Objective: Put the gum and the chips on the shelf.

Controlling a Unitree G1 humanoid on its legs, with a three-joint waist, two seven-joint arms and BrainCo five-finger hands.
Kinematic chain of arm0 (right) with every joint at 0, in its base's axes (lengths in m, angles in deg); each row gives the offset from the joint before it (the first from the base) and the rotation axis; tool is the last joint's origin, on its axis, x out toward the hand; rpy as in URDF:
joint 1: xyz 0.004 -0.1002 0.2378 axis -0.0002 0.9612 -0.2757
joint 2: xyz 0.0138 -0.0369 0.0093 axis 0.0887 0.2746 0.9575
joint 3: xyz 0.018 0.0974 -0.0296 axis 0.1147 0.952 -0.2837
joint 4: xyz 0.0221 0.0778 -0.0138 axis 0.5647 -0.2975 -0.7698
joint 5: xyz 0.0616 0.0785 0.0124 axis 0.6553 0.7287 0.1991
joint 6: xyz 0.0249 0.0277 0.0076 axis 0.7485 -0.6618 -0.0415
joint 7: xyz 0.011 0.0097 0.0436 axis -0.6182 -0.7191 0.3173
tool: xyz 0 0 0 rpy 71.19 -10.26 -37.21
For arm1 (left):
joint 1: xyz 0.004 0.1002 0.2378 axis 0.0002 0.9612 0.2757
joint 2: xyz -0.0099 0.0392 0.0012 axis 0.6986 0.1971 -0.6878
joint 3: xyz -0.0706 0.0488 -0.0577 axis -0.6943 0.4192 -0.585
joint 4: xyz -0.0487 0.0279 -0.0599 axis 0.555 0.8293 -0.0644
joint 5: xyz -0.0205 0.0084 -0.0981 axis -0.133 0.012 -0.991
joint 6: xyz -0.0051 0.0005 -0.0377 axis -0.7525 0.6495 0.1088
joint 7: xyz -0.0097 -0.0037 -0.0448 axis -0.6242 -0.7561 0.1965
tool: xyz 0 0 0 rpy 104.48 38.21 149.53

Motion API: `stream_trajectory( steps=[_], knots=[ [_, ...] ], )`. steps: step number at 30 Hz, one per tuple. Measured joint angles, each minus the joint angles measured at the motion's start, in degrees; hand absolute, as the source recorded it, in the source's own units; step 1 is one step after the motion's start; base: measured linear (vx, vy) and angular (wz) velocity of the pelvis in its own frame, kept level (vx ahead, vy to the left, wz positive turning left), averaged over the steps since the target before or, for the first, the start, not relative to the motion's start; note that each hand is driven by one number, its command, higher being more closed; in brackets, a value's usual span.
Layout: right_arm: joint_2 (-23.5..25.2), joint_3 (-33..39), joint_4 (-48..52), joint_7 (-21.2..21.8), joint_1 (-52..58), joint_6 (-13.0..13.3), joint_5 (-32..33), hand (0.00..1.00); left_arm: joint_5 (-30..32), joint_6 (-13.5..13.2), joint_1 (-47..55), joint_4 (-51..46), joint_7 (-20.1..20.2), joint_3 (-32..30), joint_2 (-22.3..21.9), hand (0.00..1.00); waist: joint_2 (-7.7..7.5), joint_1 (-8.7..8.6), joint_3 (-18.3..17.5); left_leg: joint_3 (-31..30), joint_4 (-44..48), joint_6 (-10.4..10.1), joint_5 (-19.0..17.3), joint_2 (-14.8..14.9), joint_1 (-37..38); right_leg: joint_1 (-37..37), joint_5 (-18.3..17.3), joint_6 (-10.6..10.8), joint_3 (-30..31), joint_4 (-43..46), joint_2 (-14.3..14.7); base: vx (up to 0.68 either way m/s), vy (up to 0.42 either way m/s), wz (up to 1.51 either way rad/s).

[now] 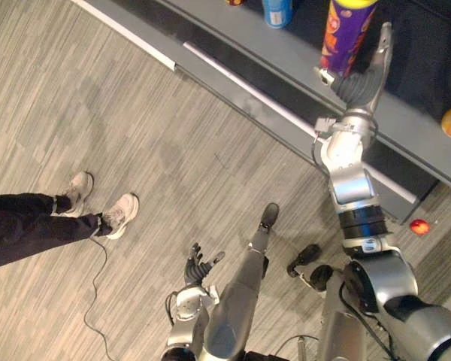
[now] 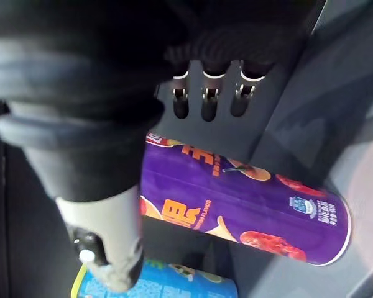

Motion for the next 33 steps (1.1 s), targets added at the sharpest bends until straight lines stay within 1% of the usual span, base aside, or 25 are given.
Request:
stream_trajectory(
  steps=[2,4,6,7,8,10,11,15,16,17,18,19,20,21,22,23,24,25,26,28,29,30,31,32,33],
  knots=[
    [1.4,-1.1,-1.4,1.0,0.8,0.7,0.1,0.00,-0.1,0.0,-0.1,1.9,-0.1,-0.9,0.2,0.00,-0.43,-0.73,-0.2,0.6,2.0,0.0,-1.2,0.4,0.7,1.5,0.2,0.2,0.3,-0.6,0.7,-0.01,-0.006,-0.18],
    [2.5,-2.3,-2.4,1.4,1.3,0.7,0.2,0.00,0.0,0.0,-0.4,3.0,0.0,-1.8,0.4,0.00,-0.95,-0.91,-0.5,1.4,2.5,0.1,-1.8,0.9,1.7,2.5,0.5,0.4,1.0,-1.1,1.3,-0.02,0.001,-0.30],
    [3.4,-3.9,-3.1,2.1,2.4,1.0,0.7,0.00,0.1,0.0,-0.6,4.5,-0.1,-2.6,0.4,0.00,-1.11,-1.20,-0.6,2.2,4.0,0.3,-3.0,1.6,3.2,4.7,0.9,0.4,1.7,-2.1,2.1,-0.02,0.012,-0.34],
    [4.1,-4.7,-4.1,2.3,2.7,1.0,1.0,0.00,0.1,0.1,-0.9,5.3,0.0,-3.2,0.6,0.00,-1.60,-1.34,-0.9,2.8,4.3,0.3,-3.4,2.0,3.9,5.5,1.1,0.4,1.9,-2.7,2.6,-0.02,0.019,-0.33],
    [4.9,-5.7,-4.6,2.8,3.5,1.0,1.0,0.00,0.2,0.5,-0.9,6.0,0.0,-4.0,0.7,0.00,-2.42,-1.62,-1.6,3.3,4.6,0.3,-3.8,2.4,4.5,6.0,1.3,0.6,2.5,-3.2,3.1,-0.01,0.018,-0.31],
    [6.0,-7.3,-5.0,3.7,4.6,1.1,1.0,0.00,0.3,0.8,-1.4,7.3,0.0,-4.3,1.2,0.00,-3.08,-2.47,-2.1,3.7,5.4,0.4,-4.5,3.1,5.7,7.7,1.6,0.7,2.8,-4.5,4.0,0.01,0.021,-0.27],
    [6.7,-7.8,-5.4,4.0,5.6,1.2,1.0,0.00,0.4,1.1,-1.5,7.6,0.0,-4.4,1.5,0.00,-3.52,-2.53,-2.4,4.5,5.5,0.4,-4.9,3.6,6.5,8.6,1.9,1.0,3.3,-5.1,4.4,0.01,0.029,-0.30],
    [7.4,-10.5,-6.3,4.9,9.1,1.3,1.0,0.00,1.3,1.2,-1.8,8.9,0.0,-4.2,1.4,0.00,-4.05,-2.92,-2.8,5.6,5.9,0.6,-6.0,4.4,9.5,12.0,2.6,1.3,4.2,-7.2,5.6,0.02,0.035,-0.23],
    [8.2,-11.5,-6.3,5.4,10.6,1.4,1.0,0.00,1.6,1.4,-1.8,9.4,0.0,-4.3,1.5,0.00,-4.47,-3.41,-3.2,6.0,5.8,0.7,-6.3,4.7,10.5,13.1,3.0,1.2,4.5,-8.0,5.9,0.06,0.028,-0.17],
    [9.3,-13.1,-6.1,6.2,12.8,1.8,1.0,0.00,2.8,2.2,-1.7,9.9,0.2,-4.6,1.6,0.00,-4.87,-4.31,-3.4,6.1,5.8,0.8,-6.7,4.9,11.9,14.8,3.4,1.4,4.5,-9.1,6.3,0.06,0.024,-0.18],
    [9.5,-14.1,-5.9,6.7,14.2,2.1,1.0,0.00,3.2,2.3,-1.7,10.4,0.3,-4.7,1.6,0.00,-5.12,-4.49,-3.8,6.3,5.8,0.8,-7.0,5.1,12.5,15.6,3.5,1.3,4.7,-9.8,6.7,0.05,0.011,-0.13],
    [10.0,-15.3,-5.9,7.6,16.4,2.6,1.1,0.00,3.6,2.4,-1.7,11.5,0.6,-4.8,1.8,0.00,-5.39,-5.00,-4.8,6.5,5.7,0.8,-7.3,5.4,13.2,16.5,3.7,1.5,4.7,-10.8,7.1,0.07,0.010,-0.21],
    [11.2,-16.9,-5.8,9.3,19.0,2.9,1.2,0.00,4.3,2.6,-1.5,12.9,1.0,-5.8,2.1,0.00,-6.08,-5.48,-6.1,7.1,5.3,0.8,-7.7,6.1,14.3,17.7,4.1,2.2,5.3,-12.6,8.0,0.08,0.012,-0.30],
    [11.6,-18.0,-5.8,10.0,20.2,3.0,1.4,0.00,5.1,2.8,-1.4,13.4,1.1,-6.6,2.1,0.00,-6.59,-5.47,-6.9,7.9,4.8,0.8,-7.8,6.5,14.8,18.0,4.5,2.2,6.0,-13.5,8.5,0.12,0.017,-0.55],
    [11.9,-20.5,-5.4,11.3,22.2,3.3,1.5,0.00,6.1,3.3,-1.4,14.6,1.1,-7.4,2.3,0.00,-7.27,-5.50,-8.3,9.3,3.7,0.8,-7.8,7.4,16.2,18.9,5.1,2.2,6.6,-15.3,9.1,0.09,0.013,-0.56],
    [12.0,-21.4,-4.9,12.3,23.3,3.6,1.6,0.00,7.0,3.6,-1.4,15.5,1.2,-8.0,2.3,0.00,-7.42,-5.53,-8.9,9.9,3.1,0.8,-7.9,7.8,16.9,19.6,5.5,2.4,6.8,-16.3,9.4,0.12,0.020,-0.71],
    [12.0,-23.3,-3.7,14.3,25.6,4.5,1.9,0.00,8.2,4.0,-1.4,16.8,1.2,-8.9,2.4,0.00,-7.72,-5.64,-9.8,11.3,1.8,0.7,-7.9,8.5,18.6,20.9,6.8,2.2,7.8,-18.7,10.4,0.10,0.018,-0.56],
    [11.9,-24.6,-3.4,15.3,27.1,5.3,2.1,0.00,9.3,4.4,-1.5,18.2,1.2,-9.6,2.5,0.00,-7.89,-6.23,-10.7,12.0,0.9,0.7,-7.9,8.9,19.7,21.9,7.8,1.9,8.5,-20.4,11.1,0.12,0.025,-0.64],
    [10.7,-27.3,-3.2,17.8,28.8,6.2,2.6,0.00,10.9,4.9,-1.6,20.6,1.2,-11.9,2.8,0.00,-7.95,-7.42,-12.3,12.6,-0.4,0.7,-7.9,9.3,21.4,23.7,9.9,1.2,9.6,-23.5,12.2,0.13,0.035,-0.47],
    [9.5,-28.3,-2.2,20.3,31.5,7.3,3.3,0.00,12.3,5.5,-1.7,22.5,1.1,-14.1,2.6,0.00,-7.99,-8.23,-13.5,13.5,-1.6,0.7,-8.0,9.6,23.0,25.4,11.4,1.4,11.0,-26.0,13.1,0.11,0.049,-0.39],
    [8.4,-28.8,-1.2,22.2,33.9,8.1,4.1,0.00,12.5,5.7,-1.7,23.4,1.2,-15.5,2.7,0.00,-8.13,-8.80,-14.2,14.5,-2.6,0.7,-8.0,9.8,24.3,26.4,12.4,1.5,12.4,-27.6,13.6,0.07,0.044,-0.37],
    [7.6,-29.3,-0.9,22.9,35.3,8.5,4.3,0.00,12.6,6.0,-1.7,23.9,1.1,-16.0,2.7,0.00,-8.22,-8.97,-14.6,15.0,-3.1,0.7,-8.0,9.9,25.0,26.8,12.8,1.5,13.0,-28.3,13.8,0.09,0.051,-0.57],
    [6.0,-29.8,-0.1,24.9,38.4,9.2,4.5,0.00,12.6,6.2,-1.7,24.9,1.2,-16.9,2.8,0.00,-8.30,-9.01,-15.1,16.1,-4.3,0.7,-8.0,9.9,26.8,28.0,13.6,2.0,14.4,-29.6,14.0,0.08,0.049,-0.54],
    [4.4,-29.9,0.6,27.0,42.1,10.0,5.8,0.00,13.5,6.2,-1.4,25.5,1.2,-17.5,2.7,0.00,-8.34,-9.37,-15.7,16.9,-5.3,0.7,-8.0,9.7,28.3,29.1,14.1,1.9,15.6,-30.6,14.1,0.07,0.054,-0.49],
    [3.8,-30.0,0.7,28.2,43.9,10.2,6.6,0.00,14.1,6.2,-1.1,25.5,1.3,-17.6,2.8,0.00,-8.36,-9.75,-16.0,17.2,-5.8,0.8,-8.0,9.6,29.0,29.6,14.3,2.0,15.9,-31.1,14.1,0.04,0.059,-0.32]
  ],
)
